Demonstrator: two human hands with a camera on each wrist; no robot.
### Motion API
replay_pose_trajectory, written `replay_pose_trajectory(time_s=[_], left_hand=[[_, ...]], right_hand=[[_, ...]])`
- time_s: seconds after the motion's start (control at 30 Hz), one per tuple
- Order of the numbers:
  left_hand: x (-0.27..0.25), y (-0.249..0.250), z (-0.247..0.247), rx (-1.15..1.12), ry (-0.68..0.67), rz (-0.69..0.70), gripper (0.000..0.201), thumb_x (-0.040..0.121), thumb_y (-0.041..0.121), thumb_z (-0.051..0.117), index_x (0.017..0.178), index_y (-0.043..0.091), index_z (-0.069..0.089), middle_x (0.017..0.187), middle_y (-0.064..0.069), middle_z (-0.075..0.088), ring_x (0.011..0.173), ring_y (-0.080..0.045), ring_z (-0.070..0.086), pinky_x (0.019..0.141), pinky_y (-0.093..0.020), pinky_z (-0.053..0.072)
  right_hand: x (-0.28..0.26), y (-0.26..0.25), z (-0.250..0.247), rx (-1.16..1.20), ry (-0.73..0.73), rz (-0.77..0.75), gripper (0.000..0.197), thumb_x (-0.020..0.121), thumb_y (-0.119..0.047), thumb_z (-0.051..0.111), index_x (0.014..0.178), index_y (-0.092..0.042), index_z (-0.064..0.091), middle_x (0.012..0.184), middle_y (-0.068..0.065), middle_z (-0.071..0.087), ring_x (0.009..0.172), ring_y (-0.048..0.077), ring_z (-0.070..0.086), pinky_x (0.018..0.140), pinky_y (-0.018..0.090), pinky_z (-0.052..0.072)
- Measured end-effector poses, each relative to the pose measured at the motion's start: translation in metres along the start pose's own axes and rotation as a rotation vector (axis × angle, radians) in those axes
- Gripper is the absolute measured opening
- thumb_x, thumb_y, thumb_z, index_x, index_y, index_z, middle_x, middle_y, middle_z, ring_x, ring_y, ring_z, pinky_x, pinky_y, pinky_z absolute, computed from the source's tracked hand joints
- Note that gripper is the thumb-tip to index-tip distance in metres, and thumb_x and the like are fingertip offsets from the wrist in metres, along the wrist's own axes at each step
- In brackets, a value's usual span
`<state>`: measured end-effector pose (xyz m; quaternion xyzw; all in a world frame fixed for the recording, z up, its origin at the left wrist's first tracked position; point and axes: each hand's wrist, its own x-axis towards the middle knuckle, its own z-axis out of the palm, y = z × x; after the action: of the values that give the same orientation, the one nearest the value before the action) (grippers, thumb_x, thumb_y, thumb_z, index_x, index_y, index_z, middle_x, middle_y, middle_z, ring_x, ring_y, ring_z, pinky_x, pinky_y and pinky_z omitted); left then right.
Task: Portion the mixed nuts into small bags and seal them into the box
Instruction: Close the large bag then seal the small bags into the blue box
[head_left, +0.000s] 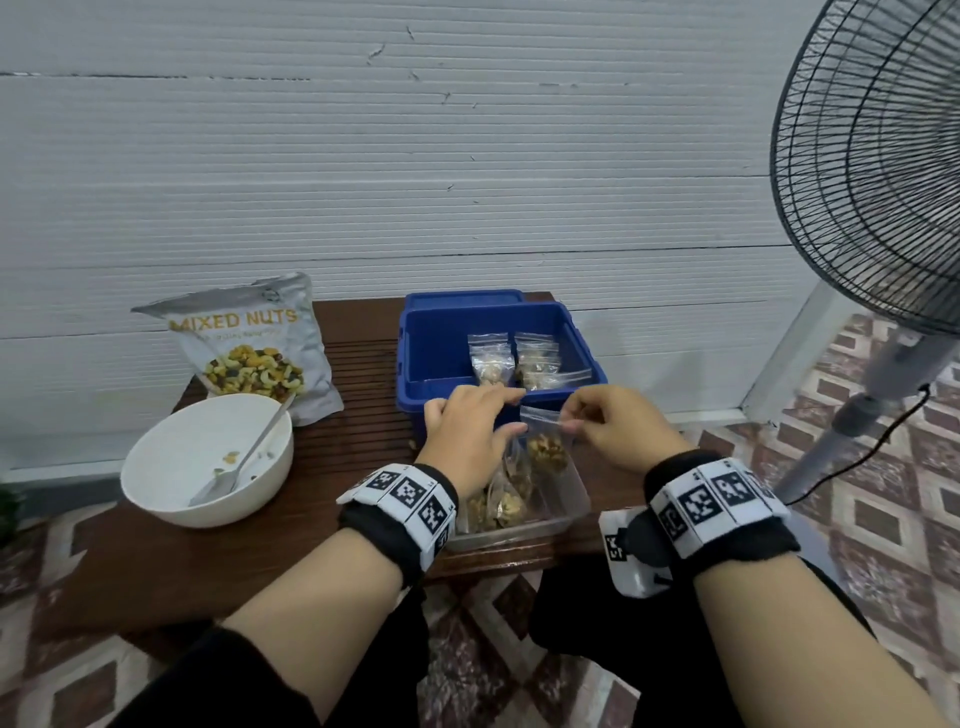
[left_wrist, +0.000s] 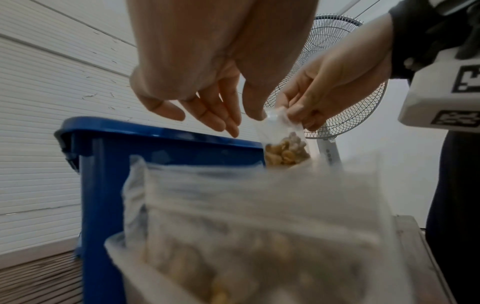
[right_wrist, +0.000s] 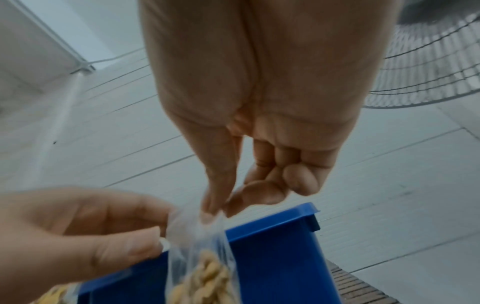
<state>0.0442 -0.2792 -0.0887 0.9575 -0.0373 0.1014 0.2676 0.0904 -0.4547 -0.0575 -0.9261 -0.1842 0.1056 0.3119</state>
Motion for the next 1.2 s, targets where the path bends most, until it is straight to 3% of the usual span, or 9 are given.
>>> replay_pose_trajectory(time_s=[0.13, 0.23, 0.3, 0.53, 0.7, 0.83, 0.93, 1.07, 1.2], left_hand=[[-0.0001, 0.0031, 0.0008, -0.072, 0.057, -0.005, 0.013, 0.095, 0.034, 0.054, 0.106, 0.033, 0.060, 0.108, 0.016, 0.058, 0.113, -0.008, 0.043, 0.083, -0.027, 0.017], [0.0001, 0.0038, 0.0002, -0.125, 0.084, -0.011, 0.006, 0.095, 0.034, 0.055, 0.089, 0.036, 0.057, 0.098, 0.017, 0.059, 0.105, -0.006, 0.046, 0.080, -0.027, 0.016], [-0.0005, 0.0031, -0.0009, -0.159, 0.083, 0.000, 0.008, 0.095, 0.034, 0.055, 0.088, 0.036, 0.058, 0.096, 0.019, 0.060, 0.103, -0.004, 0.046, 0.080, -0.027, 0.017], [-0.0026, -0.0014, -0.0030, -0.207, 0.113, 0.026, 0.012, 0.091, 0.032, 0.062, 0.079, 0.031, 0.061, 0.088, 0.012, 0.064, 0.096, -0.005, 0.051, 0.083, -0.031, 0.021], [-0.0027, 0.0017, -0.0047, -0.262, 0.099, -0.007, 0.011, 0.091, 0.034, 0.061, 0.080, 0.033, 0.060, 0.088, 0.016, 0.062, 0.095, -0.003, 0.050, 0.095, -0.037, 0.024], [-0.0035, 0.0029, -0.0045, -0.349, 0.099, -0.007, 0.008, 0.084, 0.045, 0.061, 0.078, 0.045, 0.056, 0.083, 0.019, 0.063, 0.095, 0.000, 0.054, 0.098, -0.044, 0.030], [-0.0036, 0.0029, -0.0025, -0.320, 0.120, 0.035, 0.015, 0.085, 0.042, 0.062, 0.074, 0.046, 0.053, 0.083, 0.021, 0.061, 0.095, -0.002, 0.052, 0.096, -0.049, 0.033], [-0.0025, 0.0014, -0.0030, -0.298, 0.142, 0.060, 0.022, 0.085, 0.035, 0.068, 0.071, 0.044, 0.054, 0.081, 0.022, 0.060, 0.093, 0.007, 0.047, 0.094, -0.041, 0.029], [-0.0020, 0.0038, -0.0049, -0.300, 0.123, 0.038, 0.014, 0.086, 0.035, 0.068, 0.079, 0.043, 0.060, 0.085, 0.022, 0.061, 0.096, 0.001, 0.050, 0.097, -0.041, 0.029]], right_hand=[[-0.0027, 0.0031, -0.0050, 0.128, 0.007, -0.092, 0.020, 0.089, -0.013, 0.064, 0.075, -0.027, 0.063, 0.076, -0.007, 0.065, 0.078, 0.013, 0.062, 0.078, 0.029, 0.050], [-0.0037, 0.0029, -0.0062, 0.170, 0.044, -0.101, 0.016, 0.089, -0.013, 0.065, 0.076, -0.024, 0.064, 0.073, -0.010, 0.063, 0.072, 0.003, 0.058, 0.068, 0.015, 0.044], [-0.0031, 0.0041, -0.0069, 0.190, 0.074, -0.095, 0.011, 0.088, -0.013, 0.066, 0.079, -0.019, 0.066, 0.073, -0.011, 0.062, 0.071, -0.001, 0.056, 0.062, 0.007, 0.040], [0.0008, 0.0057, -0.0045, 0.153, 0.101, -0.110, 0.009, 0.088, -0.016, 0.066, 0.080, -0.020, 0.065, 0.073, -0.013, 0.060, 0.071, -0.002, 0.054, 0.061, 0.007, 0.037], [0.0024, 0.0038, -0.0024, 0.137, 0.138, -0.141, 0.013, 0.088, -0.014, 0.066, 0.077, -0.020, 0.063, 0.071, -0.014, 0.058, 0.068, -0.004, 0.052, 0.059, 0.005, 0.037], [0.0031, 0.0041, -0.0025, 0.167, 0.110, -0.170, 0.021, 0.088, -0.015, 0.067, 0.073, -0.028, 0.060, 0.073, -0.013, 0.061, 0.072, -0.001, 0.055, 0.065, 0.012, 0.040], [0.0028, 0.0029, -0.0012, 0.159, 0.090, -0.184, 0.016, 0.088, -0.014, 0.066, 0.076, -0.024, 0.062, 0.073, -0.011, 0.061, 0.071, 0.002, 0.056, 0.066, 0.016, 0.042], [0.0020, 0.0022, -0.0011, 0.189, 0.055, -0.197, 0.005, 0.085, -0.020, 0.070, 0.080, -0.019, 0.067, 0.074, -0.003, 0.064, 0.072, 0.014, 0.060, 0.068, 0.028, 0.049], [0.0028, 0.0014, -0.0002, 0.141, 0.072, -0.221, 0.007, 0.086, -0.016, 0.069, 0.079, -0.017, 0.066, 0.071, -0.008, 0.058, 0.069, 0.007, 0.053, 0.064, 0.020, 0.042]])
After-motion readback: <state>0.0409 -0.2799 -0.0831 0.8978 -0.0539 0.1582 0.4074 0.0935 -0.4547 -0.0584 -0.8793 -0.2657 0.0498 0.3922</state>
